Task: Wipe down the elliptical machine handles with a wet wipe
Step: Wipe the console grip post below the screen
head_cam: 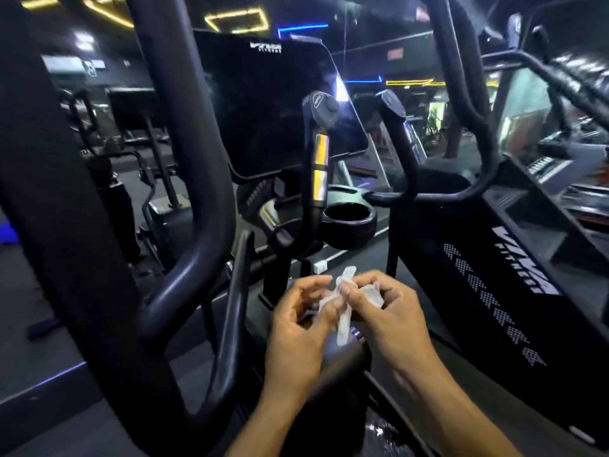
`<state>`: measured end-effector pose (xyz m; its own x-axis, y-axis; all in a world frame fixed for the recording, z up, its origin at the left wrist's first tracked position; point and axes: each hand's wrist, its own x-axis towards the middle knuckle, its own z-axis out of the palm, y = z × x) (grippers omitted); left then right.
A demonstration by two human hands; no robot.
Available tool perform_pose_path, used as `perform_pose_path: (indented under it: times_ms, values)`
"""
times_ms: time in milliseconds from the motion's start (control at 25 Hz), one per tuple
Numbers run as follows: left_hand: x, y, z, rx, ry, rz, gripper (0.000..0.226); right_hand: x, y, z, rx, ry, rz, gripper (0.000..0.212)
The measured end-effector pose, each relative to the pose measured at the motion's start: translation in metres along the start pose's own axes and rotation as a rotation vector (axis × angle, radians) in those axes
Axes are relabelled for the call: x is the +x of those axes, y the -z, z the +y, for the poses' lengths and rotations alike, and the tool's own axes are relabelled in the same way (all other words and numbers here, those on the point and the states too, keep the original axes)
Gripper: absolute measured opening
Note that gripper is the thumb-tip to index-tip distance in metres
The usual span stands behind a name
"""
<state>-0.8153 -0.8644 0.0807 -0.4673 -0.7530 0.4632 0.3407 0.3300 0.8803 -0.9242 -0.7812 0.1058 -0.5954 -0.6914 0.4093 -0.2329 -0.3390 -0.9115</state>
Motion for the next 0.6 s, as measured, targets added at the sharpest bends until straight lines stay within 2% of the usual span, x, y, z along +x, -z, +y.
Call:
perform_pose_path:
  times_ms: [120, 240, 320, 440, 560, 600]
  values:
    - [0.033, -0.018, 0.026, -0.029, -0.106, 0.056, 0.008, 0.034, 0.009, -0.031, 0.084, 0.065, -0.136, 0.010]
    - [0.072, -0.031, 0.056, -0.028, -0.198, 0.161, 0.008, 0.065, 0.019, -0.065, 0.249, 0.063, -0.313, 0.027]
    - [0.097, -0.040, 0.072, 0.038, -0.289, 0.223, 0.011, 0.084, 0.024, -0.080, 0.362, 0.067, -0.342, 0.032]
    - [0.124, -0.057, 0.080, 0.213, -0.434, 0.277, 0.015, 0.105, 0.022, -0.084, 0.388, 0.163, -0.284, 0.027]
    - [0.154, -0.068, 0.083, 0.425, -0.536, 0.285, 0.015, 0.131, 0.024, -0.080, 0.366, 0.247, -0.104, 0.016]
    - [0.165, -0.068, 0.079, 0.520, -0.522, 0.301, 0.031, 0.143, 0.027, -0.083, 0.328, 0.280, -0.058, 0.013]
